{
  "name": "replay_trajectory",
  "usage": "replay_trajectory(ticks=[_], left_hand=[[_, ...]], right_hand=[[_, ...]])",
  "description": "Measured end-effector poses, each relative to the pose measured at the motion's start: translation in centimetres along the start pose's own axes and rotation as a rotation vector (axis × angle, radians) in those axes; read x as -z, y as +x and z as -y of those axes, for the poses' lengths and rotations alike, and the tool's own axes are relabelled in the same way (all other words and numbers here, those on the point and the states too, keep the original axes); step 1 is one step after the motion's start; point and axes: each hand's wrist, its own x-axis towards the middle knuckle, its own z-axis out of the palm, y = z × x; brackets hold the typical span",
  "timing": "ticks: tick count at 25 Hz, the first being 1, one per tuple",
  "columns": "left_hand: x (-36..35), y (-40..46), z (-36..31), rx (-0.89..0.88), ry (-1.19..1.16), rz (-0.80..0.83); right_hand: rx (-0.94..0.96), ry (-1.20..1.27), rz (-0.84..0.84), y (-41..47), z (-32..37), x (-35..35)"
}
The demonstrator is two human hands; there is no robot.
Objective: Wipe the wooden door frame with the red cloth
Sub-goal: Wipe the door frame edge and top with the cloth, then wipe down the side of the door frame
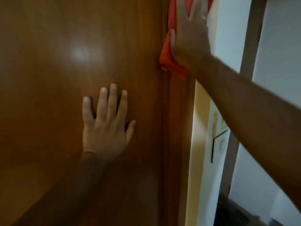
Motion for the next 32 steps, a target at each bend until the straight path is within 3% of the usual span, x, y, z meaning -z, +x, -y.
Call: replay_trajectory(ticks=[2,4,7,9,10,15,18,21,25,27,29,32], left_hand=[[-1.0,-0.3,-0.2,-0.037,0.019,-0.015],[-1.4,0.1,-0.1,-0.033,0.032,-0.036],[-1.5,-0.2,-0.1,-0.025,0.017,-0.036],[-1.4,-0.3,0.0,-0.017,0.001,-0.015],[-1.3,-0.3,0.1,-0.010,-0.011,-0.005],[-2.0,0.0,0.5,0.021,-0.016,0.017],[-2.5,-0.5,-0.2,0.073,-0.071,0.020],[-3.2,-2.8,-2.6,0.013,-0.186,0.091],[-3.8,-9.9,-8.6,-0.274,-0.608,0.388],[-4.3,-13.1,-11.8,-0.157,-0.820,0.622],[-5.0,-15.5,-14.3,0.045,-1.035,0.882],[-5.9,-19.2,-18.6,0.264,-1.500,1.199]], right_hand=[[0.001,0.071,-0.055,-8.4,-0.1,-1.9],[-0.020,0.099,0.097,-19.8,0.4,-2.7],[-0.120,-0.017,0.523,-36.1,1.5,-1.5],[-0.158,-0.001,0.854,-41.5,2.0,-0.7],[-0.151,-0.012,0.940,-42.5,2.1,-0.5],[-0.057,0.019,0.780,-43.0,1.1,0.0],[-0.213,0.150,0.617,-40.1,1.1,1.6],[-0.230,0.054,0.680,-35.8,1.0,2.3],[-0.154,-0.078,0.737,-32.3,1.6,4.4],[-0.164,-0.097,0.781,-32.5,0.9,6.0],[-0.372,0.045,0.942,-33.8,-1.0,8.4],[-0.926,0.397,1.053,-37.6,-5.5,13.1]])
